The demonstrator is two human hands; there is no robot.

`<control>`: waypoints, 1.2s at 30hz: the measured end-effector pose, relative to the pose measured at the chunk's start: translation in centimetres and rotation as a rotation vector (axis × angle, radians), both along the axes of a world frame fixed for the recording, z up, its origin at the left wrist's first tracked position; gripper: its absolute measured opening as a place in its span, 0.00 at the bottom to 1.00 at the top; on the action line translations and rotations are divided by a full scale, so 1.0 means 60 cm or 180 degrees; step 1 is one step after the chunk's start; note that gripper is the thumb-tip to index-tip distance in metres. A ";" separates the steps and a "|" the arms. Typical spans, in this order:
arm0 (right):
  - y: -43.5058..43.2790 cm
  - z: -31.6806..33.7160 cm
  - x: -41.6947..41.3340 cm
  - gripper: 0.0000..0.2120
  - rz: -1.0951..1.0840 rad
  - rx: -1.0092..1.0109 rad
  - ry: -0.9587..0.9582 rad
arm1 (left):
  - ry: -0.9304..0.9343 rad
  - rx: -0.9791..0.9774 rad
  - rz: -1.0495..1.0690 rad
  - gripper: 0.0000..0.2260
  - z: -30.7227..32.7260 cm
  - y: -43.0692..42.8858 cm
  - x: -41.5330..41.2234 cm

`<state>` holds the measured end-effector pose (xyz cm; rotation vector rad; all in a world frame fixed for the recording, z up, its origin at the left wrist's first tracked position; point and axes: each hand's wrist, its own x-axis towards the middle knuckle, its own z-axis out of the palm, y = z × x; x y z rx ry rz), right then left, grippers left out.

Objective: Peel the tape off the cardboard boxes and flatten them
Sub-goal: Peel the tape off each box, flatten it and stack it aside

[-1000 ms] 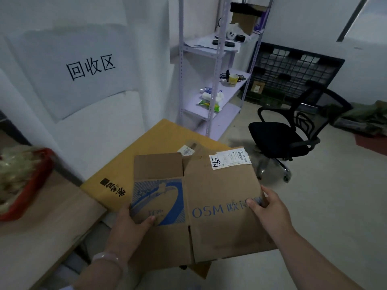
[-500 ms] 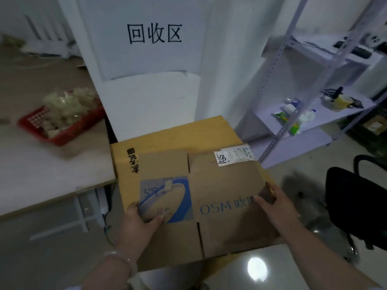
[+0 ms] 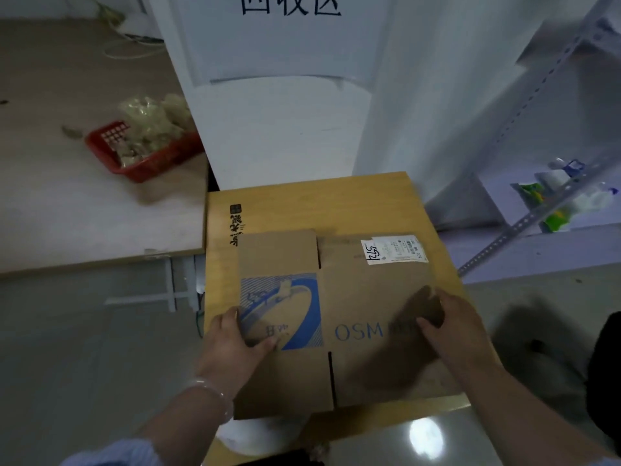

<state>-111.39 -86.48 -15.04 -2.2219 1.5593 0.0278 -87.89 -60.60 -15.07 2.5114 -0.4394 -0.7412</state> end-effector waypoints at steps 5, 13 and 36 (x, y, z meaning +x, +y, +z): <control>0.034 0.045 0.081 0.33 0.0880 -0.0522 -0.0181 | -0.0791 0.0074 -0.0718 0.37 0.029 0.021 0.021; 0.207 0.132 0.287 0.34 0.2499 -0.0411 -0.0520 | -0.2118 0.0143 -0.0769 0.32 0.101 0.123 0.125; 0.859 0.275 0.907 0.35 0.3878 -0.0984 -0.1202 | -0.3136 0.0348 0.0476 0.28 0.267 0.768 0.590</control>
